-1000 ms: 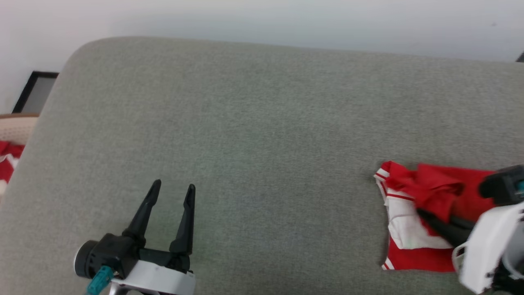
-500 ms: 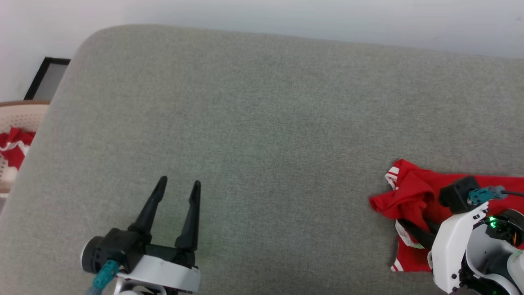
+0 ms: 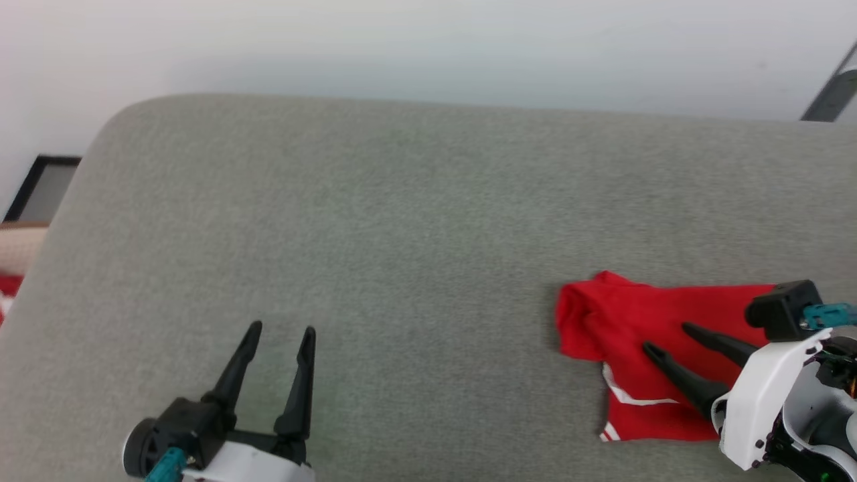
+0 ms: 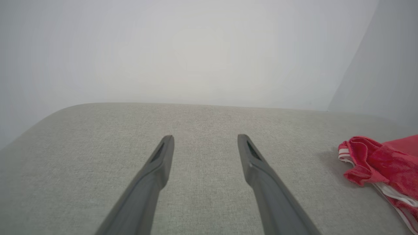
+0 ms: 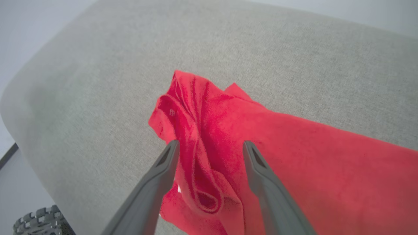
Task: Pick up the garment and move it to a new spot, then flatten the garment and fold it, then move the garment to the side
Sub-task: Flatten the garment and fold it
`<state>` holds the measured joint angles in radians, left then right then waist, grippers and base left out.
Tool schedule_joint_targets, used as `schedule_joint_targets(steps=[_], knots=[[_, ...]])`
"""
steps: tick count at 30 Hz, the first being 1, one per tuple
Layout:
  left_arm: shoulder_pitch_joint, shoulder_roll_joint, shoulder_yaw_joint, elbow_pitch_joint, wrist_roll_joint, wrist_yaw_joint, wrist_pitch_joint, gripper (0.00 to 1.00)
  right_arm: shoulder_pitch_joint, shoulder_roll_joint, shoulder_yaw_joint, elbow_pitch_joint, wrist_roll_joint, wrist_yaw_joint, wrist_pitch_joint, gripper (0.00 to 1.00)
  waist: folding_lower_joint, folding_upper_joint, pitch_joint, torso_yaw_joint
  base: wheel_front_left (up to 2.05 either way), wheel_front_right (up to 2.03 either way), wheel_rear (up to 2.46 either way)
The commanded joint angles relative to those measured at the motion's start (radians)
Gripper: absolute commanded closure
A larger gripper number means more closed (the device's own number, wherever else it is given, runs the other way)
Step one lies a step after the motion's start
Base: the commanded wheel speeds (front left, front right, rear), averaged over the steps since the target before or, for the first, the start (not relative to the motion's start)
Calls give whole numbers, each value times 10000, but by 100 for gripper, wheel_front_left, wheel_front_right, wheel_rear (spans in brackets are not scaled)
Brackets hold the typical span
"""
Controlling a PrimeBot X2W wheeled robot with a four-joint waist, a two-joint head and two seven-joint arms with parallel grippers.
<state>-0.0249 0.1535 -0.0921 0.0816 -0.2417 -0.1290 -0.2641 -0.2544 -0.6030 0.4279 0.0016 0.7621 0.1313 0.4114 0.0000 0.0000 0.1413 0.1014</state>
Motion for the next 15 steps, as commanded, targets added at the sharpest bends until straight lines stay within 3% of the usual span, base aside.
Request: schedule_joint_targets(steps=[1, 10, 15], knots=[[152, 45, 6, 54, -46, -20, 5, 0, 25, 44, 11, 60, 203, -12, -251, 0, 0, 0, -312, -346, 0, 0, 0], [446, 111, 135, 429, -253, -20, 5, 0, 214, -276, 383, 1499, 758, -12, -3181, 0, 0, 0, -846, -929, 0, 0, 0], [781, 158, 315, 695, -321, -20, 5, 0, 353, 76, 84, 2728, 401, -12, -5487, 0, 0, 0, -1252, -1201, 0, 0, 0]])
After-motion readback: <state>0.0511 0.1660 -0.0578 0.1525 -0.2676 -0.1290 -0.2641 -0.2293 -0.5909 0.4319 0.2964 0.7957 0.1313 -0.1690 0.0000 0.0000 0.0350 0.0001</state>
